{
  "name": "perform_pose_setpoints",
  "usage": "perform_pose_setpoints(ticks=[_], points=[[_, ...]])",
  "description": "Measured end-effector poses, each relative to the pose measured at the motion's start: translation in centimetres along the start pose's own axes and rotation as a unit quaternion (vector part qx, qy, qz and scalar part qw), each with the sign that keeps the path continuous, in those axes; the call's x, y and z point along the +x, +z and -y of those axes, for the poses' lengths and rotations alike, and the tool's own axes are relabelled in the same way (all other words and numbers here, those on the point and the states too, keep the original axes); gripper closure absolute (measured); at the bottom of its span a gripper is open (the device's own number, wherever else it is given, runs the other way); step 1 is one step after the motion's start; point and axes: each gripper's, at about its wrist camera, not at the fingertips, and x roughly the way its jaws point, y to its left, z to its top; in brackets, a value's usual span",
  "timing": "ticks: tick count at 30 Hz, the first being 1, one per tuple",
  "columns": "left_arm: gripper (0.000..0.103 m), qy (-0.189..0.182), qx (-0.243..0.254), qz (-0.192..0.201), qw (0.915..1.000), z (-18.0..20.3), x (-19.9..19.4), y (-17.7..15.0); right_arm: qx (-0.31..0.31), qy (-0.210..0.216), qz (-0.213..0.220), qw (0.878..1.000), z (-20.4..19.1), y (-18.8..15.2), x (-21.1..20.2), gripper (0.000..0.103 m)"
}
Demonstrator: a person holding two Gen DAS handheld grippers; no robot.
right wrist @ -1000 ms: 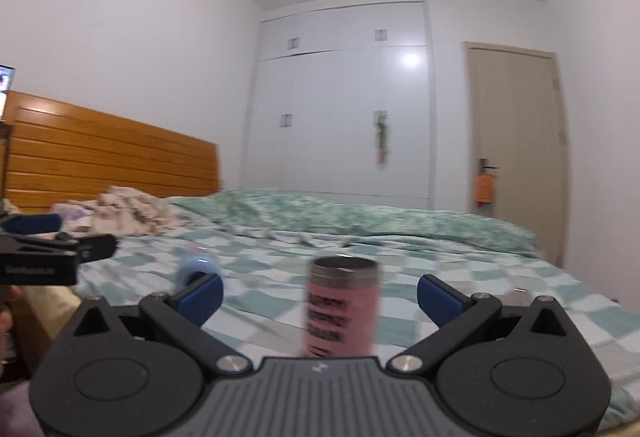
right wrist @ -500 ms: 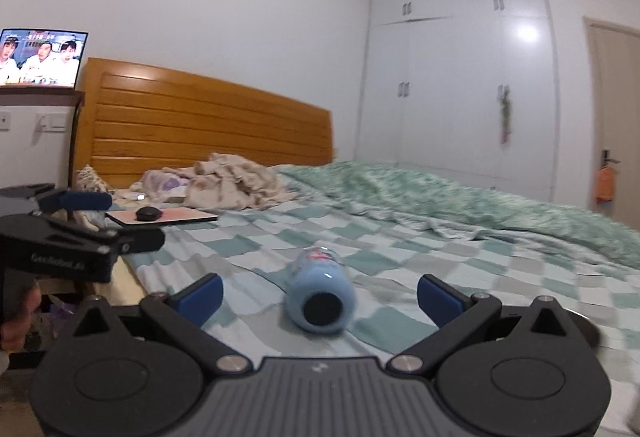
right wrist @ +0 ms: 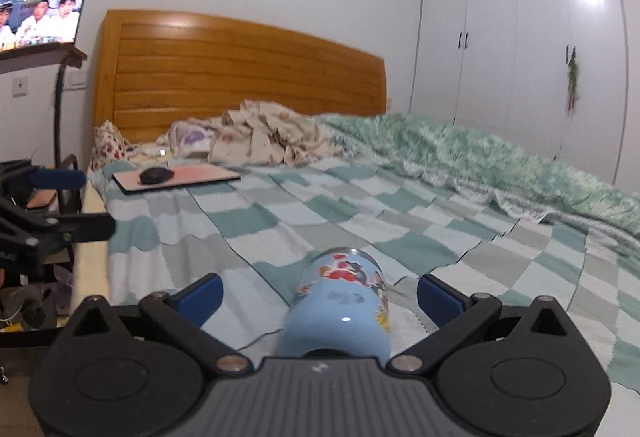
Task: Flip cup upright
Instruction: 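Move the right tool toward the lying light blue sticker cup, then close the right tool's fingers around the blue cup's body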
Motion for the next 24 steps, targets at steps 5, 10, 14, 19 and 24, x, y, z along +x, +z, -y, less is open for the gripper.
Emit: perform_pose_setpoints(ticks=[5, 10, 14, 19, 24], points=[[0.0, -0.002, 0.008, -0.024, 0.9997, 0.0, 3.0, 0.2, -0.004, 0.032, -0.036, 0.999, 2.7, 0.4, 3.6, 0.0], [0.0, -0.014, -0.01, -0.062, 0.9979, -0.3, 6.5, 0.0, -0.011, 0.075, -0.083, 0.994, 4.6, 1.1, 7.2, 0.0], [0.0, -0.016, 0.001, -0.079, 0.9967, -0.3, 8.7, -0.1, 0.021, 0.112, -0.118, 0.987, 6.3, 0.7, 9.5, 0.0], [0.0, -0.028, 0.005, -0.101, 0.9945, -0.3, 10.3, -0.5, 0.081, 0.159, -0.178, 0.968, 7.3, 0.1, 12.3, 0.0], [0.0, -0.034, 0.003, -0.114, 0.9929, -0.7, 10.7, -1.1, 0.127, 0.177, -0.231, 0.948, 7.0, -0.7, 14.7, 0.009]])
